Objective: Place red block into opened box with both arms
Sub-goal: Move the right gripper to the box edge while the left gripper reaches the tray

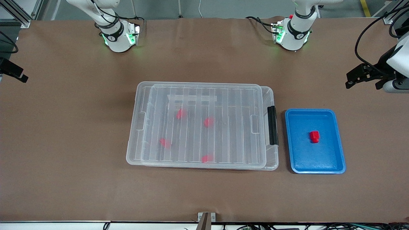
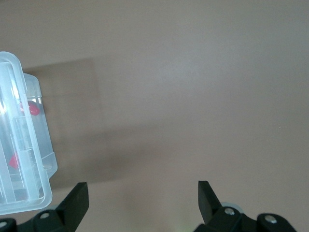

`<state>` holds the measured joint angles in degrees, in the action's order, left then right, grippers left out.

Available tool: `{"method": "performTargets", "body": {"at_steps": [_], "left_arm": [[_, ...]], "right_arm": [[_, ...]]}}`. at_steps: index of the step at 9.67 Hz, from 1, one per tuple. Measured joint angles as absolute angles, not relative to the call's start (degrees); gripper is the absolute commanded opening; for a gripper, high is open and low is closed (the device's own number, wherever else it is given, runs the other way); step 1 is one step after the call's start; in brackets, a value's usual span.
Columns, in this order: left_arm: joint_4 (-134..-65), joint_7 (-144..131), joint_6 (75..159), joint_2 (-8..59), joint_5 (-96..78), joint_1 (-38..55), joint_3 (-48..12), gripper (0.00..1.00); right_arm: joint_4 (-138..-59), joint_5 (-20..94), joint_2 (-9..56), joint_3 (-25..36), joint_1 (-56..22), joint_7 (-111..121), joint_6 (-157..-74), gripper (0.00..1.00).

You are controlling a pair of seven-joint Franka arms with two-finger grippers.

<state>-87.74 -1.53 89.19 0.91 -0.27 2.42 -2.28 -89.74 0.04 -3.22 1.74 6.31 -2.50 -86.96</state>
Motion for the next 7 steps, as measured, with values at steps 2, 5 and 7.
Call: {"method": "performTargets", "body": {"at_steps": [2, 5, 7], "left_arm": [[-87.79, -1.53, 89.19, 0.91, -0.27, 2.42, -2.28, 1.0], [-87.79, -1.76, 89.18, 0.91, -0.27, 2.41, -2.27, 1.0], [-87.78, -2.34, 89.19, 0.91, -0.27, 2.42, -2.24, 1.0]], "right_arm": [[-89.74, 0.04, -3.22, 1.92, 6.31, -2.48, -86.96, 1.0], [-90.12, 0.07, -2.71, 1.31, 5.83, -1.51, -86.96, 1.0], [-90.27, 0.06, 0.48, -3.08, 2.97, -1.58, -87.91, 1.0]]}}
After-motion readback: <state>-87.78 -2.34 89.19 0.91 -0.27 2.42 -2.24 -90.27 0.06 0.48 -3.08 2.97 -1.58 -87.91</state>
